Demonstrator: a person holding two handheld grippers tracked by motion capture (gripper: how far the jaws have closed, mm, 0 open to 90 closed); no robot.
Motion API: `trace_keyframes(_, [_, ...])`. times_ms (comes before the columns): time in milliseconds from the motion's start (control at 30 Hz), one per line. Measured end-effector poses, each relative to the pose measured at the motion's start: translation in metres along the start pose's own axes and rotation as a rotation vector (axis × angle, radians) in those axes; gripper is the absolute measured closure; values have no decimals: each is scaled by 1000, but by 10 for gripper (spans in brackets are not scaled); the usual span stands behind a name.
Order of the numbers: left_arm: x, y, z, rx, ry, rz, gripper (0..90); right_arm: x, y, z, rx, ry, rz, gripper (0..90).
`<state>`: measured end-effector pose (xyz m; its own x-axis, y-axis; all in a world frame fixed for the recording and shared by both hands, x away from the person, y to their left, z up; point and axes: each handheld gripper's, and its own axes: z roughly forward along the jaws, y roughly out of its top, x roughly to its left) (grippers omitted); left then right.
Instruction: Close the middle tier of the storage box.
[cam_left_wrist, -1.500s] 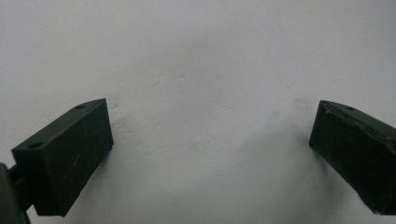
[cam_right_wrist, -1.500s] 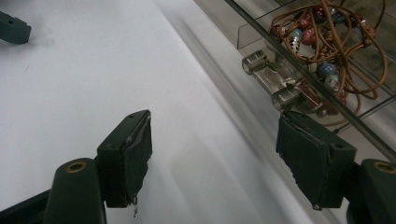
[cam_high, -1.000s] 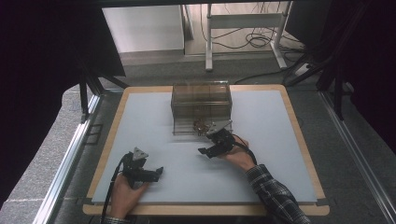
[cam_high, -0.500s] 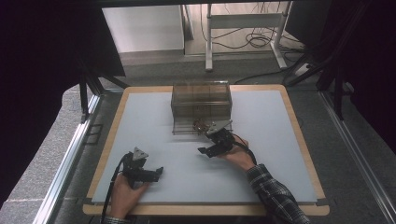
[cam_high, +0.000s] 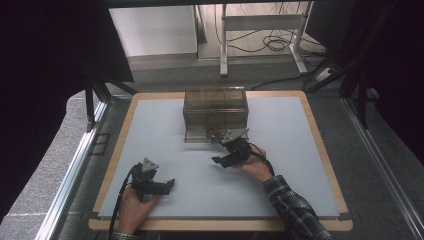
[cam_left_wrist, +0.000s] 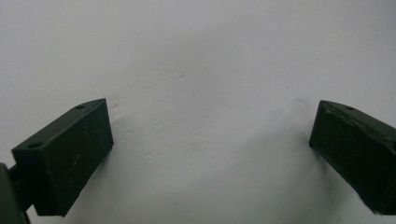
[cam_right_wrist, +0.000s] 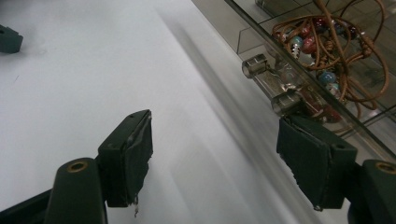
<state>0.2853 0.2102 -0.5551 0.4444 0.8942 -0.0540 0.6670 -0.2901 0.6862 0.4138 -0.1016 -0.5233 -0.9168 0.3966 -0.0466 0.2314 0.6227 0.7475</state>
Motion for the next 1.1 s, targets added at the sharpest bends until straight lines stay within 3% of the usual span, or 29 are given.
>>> trace_keyframes(1100, [0,0,0,0,0,0,0,-7,5,4,-15,-42,-5,258])
